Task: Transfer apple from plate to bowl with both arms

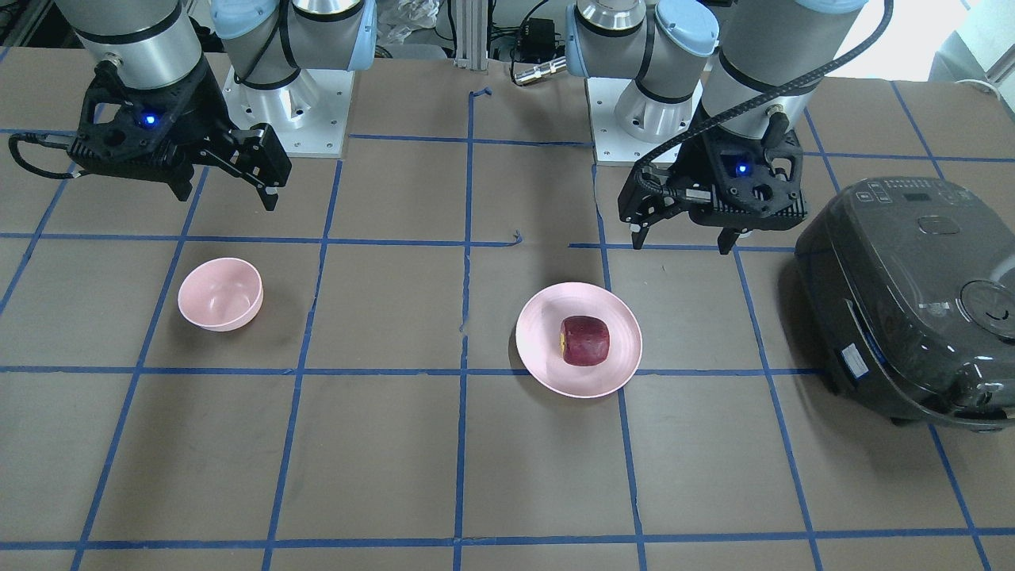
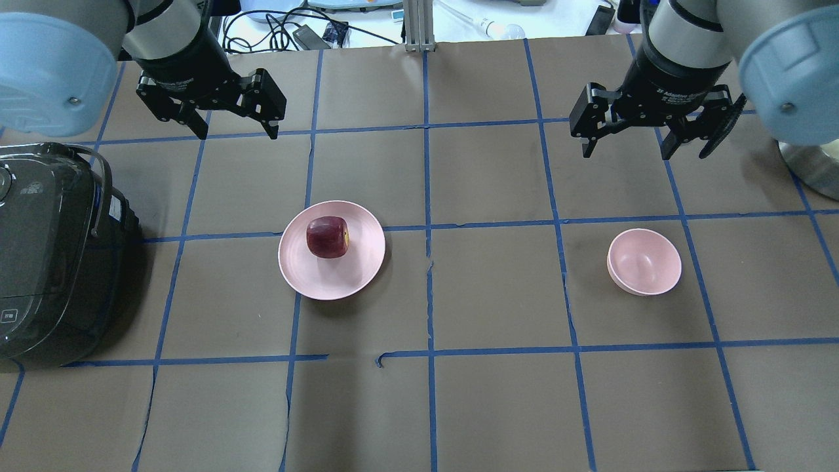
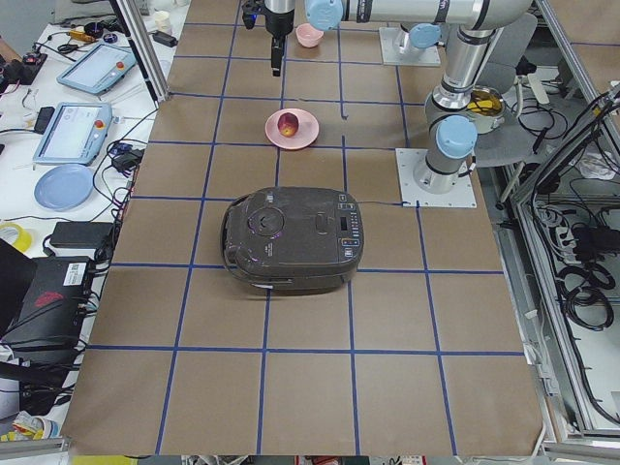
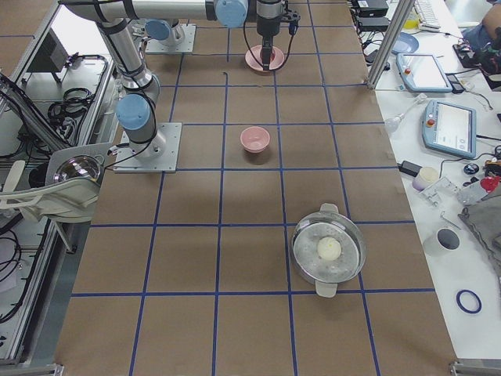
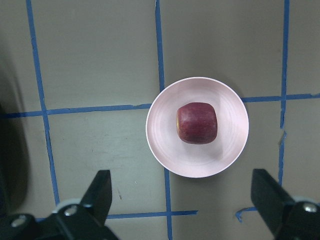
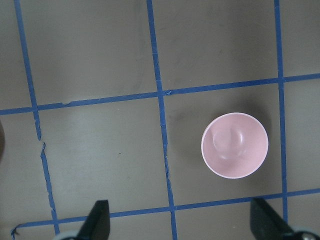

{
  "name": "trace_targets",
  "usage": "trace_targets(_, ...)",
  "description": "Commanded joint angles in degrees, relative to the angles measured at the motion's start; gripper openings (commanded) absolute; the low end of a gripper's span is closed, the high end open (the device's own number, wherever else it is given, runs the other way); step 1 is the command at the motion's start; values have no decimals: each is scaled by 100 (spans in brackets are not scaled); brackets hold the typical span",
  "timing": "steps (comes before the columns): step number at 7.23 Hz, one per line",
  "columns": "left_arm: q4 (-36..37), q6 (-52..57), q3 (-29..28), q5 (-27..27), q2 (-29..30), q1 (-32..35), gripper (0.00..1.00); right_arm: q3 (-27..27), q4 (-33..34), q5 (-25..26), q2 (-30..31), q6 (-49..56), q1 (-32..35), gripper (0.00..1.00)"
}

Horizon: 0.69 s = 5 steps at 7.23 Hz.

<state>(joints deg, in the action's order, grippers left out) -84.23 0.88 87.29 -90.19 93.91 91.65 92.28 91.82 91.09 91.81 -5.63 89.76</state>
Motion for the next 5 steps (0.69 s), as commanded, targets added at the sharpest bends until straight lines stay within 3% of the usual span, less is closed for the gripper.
trace_targets(1, -5, 0, -1, 1, -4, 2, 100, 0, -6, -3, -5, 0, 6, 100)
trace_targets(5, -6, -9, 8, 10, 4, 2, 100, 0, -42, -3, 30, -9, 24, 100)
